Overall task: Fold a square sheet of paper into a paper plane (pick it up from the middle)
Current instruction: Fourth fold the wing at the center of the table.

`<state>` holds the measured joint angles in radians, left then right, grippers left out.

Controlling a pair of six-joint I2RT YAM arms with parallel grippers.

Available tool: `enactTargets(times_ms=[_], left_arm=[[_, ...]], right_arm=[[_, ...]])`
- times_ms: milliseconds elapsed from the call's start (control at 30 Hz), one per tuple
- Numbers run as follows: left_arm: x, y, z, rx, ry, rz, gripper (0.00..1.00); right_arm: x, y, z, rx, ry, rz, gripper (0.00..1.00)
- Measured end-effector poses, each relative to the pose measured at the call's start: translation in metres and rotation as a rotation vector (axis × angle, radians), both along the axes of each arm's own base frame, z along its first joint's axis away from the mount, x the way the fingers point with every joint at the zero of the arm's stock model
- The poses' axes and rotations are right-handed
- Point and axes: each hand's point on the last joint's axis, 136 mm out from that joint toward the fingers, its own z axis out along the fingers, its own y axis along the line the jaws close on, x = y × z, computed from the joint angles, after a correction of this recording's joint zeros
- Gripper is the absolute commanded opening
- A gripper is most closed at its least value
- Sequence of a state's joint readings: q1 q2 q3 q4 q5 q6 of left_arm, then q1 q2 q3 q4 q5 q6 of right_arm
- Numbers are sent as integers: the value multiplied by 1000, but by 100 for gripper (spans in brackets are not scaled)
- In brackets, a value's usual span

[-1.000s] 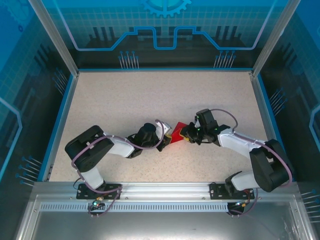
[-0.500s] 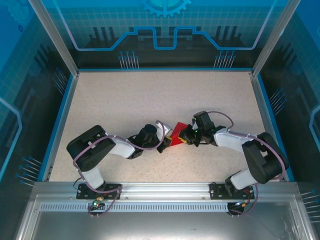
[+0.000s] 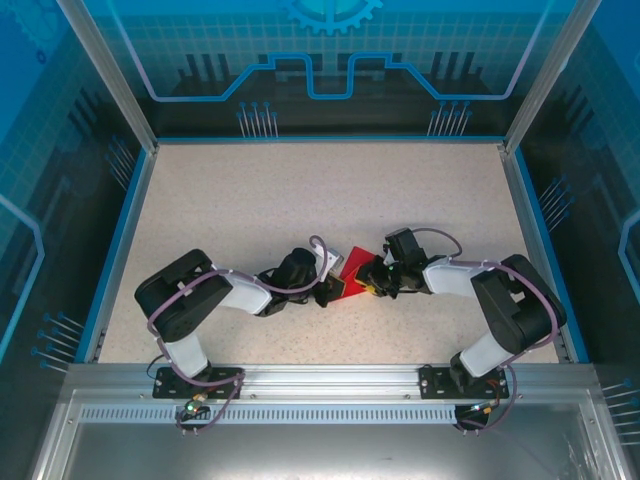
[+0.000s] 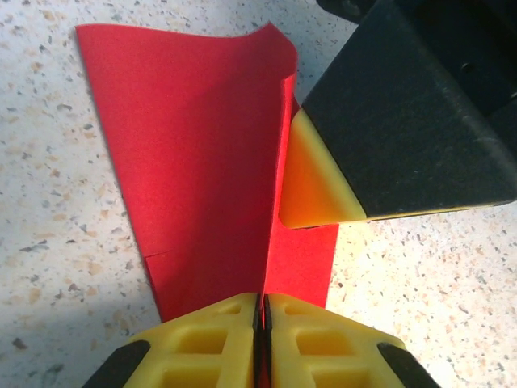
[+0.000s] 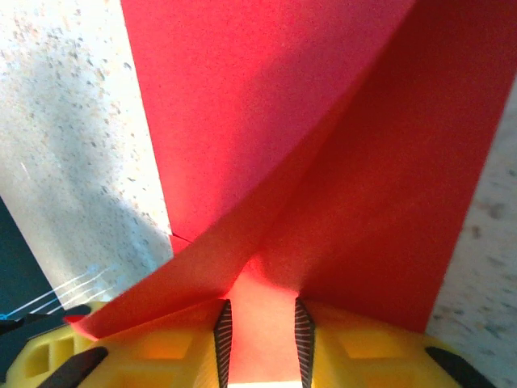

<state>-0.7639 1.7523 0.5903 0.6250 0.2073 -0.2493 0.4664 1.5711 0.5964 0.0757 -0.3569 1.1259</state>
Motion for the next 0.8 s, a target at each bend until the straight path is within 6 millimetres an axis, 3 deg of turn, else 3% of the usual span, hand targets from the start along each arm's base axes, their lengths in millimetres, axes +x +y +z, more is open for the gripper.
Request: enactTargets(times_ms=[667,800], left_arm=[[4,6,-3,-74,222,122,29],[9,14,10,-86,207,146,33]], right_arm=[[4,2,5,-11,-47,56,50],[5,2,4,-29,-30,58,52]])
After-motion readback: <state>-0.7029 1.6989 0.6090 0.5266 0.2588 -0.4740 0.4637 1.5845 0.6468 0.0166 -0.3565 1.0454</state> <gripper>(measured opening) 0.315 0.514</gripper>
